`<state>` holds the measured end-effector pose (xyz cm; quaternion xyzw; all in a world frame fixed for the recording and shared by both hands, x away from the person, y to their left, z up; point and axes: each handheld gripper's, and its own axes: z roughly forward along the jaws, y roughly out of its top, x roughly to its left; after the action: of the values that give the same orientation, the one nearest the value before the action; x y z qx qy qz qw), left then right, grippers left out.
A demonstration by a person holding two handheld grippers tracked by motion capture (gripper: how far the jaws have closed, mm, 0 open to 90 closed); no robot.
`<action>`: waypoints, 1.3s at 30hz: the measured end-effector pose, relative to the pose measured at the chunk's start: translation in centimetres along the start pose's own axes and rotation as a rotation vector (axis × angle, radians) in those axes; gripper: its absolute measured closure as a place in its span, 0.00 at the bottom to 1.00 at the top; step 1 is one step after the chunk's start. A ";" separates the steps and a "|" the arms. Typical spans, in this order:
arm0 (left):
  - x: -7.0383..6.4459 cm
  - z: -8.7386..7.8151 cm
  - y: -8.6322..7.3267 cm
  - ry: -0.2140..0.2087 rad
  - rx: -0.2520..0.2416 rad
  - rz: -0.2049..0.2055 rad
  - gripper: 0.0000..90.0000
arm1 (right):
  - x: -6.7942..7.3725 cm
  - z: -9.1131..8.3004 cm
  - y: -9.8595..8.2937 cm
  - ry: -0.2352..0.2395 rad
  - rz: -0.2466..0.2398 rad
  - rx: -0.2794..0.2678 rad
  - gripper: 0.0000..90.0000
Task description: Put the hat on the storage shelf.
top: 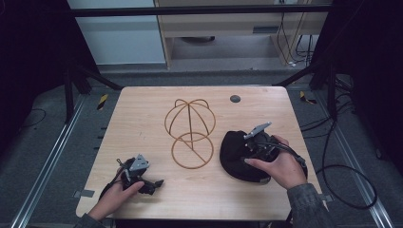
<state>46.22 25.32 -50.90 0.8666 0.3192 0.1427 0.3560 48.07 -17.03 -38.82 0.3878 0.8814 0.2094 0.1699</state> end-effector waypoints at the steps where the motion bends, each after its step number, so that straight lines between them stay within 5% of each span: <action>1: 0.0 0.0 0.0 0.000 0.001 0.001 0.00 | -0.1 0.1 0.0 0.001 -0.001 0.004 0.24; 18: 0.0 0.0 0.0 0.000 0.000 0.000 0.00 | -2.3 2.2 2.7 0.048 -0.002 0.068 0.48; 28: 0.0 0.0 0.0 0.000 0.000 0.000 0.00 | -2.7 3.1 2.9 0.056 -0.011 0.117 0.76; 39: 0.0 0.0 0.0 0.001 0.000 -0.001 0.00 | -2.8 1.6 1.7 0.038 -0.007 0.050 0.86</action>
<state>46.21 25.30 -50.90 0.8663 0.3200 0.1429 0.3558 51.64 -17.67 -38.91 0.3846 0.8909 0.1942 0.1440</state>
